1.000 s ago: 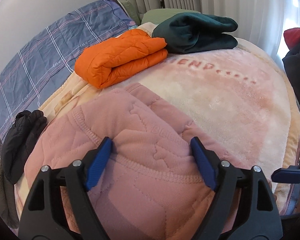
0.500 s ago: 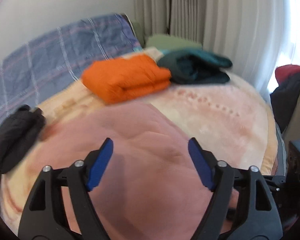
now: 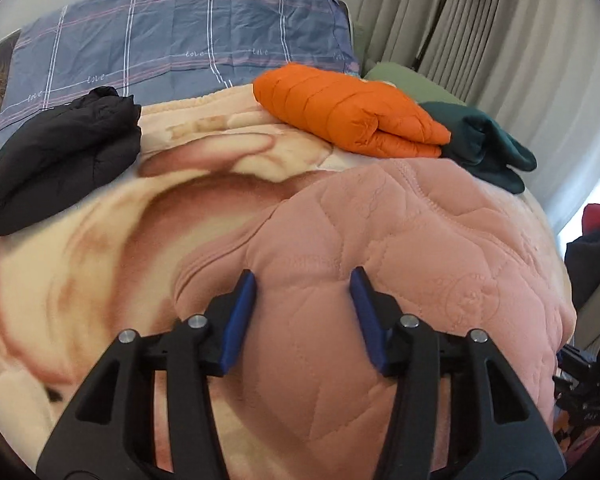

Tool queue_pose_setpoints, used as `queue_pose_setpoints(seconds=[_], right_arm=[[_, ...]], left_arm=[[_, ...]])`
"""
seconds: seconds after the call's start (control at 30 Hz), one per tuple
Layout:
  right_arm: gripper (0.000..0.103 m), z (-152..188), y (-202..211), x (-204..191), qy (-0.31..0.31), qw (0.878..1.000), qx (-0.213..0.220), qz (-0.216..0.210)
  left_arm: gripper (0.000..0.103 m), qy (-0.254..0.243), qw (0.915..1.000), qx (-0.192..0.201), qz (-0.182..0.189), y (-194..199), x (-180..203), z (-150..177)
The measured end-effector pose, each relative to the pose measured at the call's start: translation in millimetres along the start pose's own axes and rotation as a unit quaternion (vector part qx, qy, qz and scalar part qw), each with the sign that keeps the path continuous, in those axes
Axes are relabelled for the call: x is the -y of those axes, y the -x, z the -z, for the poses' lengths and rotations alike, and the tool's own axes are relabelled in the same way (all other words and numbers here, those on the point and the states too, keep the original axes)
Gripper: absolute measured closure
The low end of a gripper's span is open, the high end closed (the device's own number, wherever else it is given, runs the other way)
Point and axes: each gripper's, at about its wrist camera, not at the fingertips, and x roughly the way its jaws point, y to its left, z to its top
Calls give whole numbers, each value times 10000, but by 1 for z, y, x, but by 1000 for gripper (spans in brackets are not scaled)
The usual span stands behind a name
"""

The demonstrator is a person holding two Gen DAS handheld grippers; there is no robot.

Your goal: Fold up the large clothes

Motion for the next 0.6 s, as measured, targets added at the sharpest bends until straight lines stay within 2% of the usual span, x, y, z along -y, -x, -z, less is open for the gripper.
queue_pose_setpoints(seconds=[0.1, 0.27, 0.33, 0.37, 0.43, 0.5, 0.6], right_arm=[[45, 0, 0, 1, -21, 10000, 0, -8], [45, 4, 4, 1, -27, 9999, 97, 31], [45, 6, 5, 1, -33, 9999, 117, 34], [45, 7, 6, 2, -43, 9999, 120, 8], [45, 8, 6, 3, -68, 9999, 120, -49], [45, 8, 5, 3, -90, 9998, 123, -96], [44, 10, 6, 4, -100, 9997, 179, -148]], left_arm=[[51, -112, 9999, -24, -49, -2, 2, 0], [39, 106, 9998, 148, -45, 7, -6, -2], [41, 196, 9993, 299, -49, 17, -4, -6], [45, 142, 9991, 396, -87, 26, 3, -13], [53, -103, 9985, 533, -121, 38, 19, -24], [54, -421, 9968, 672, 89, 51, 42, -38], [53, -1155, 9911, 586, 307, 52, 89, -56]])
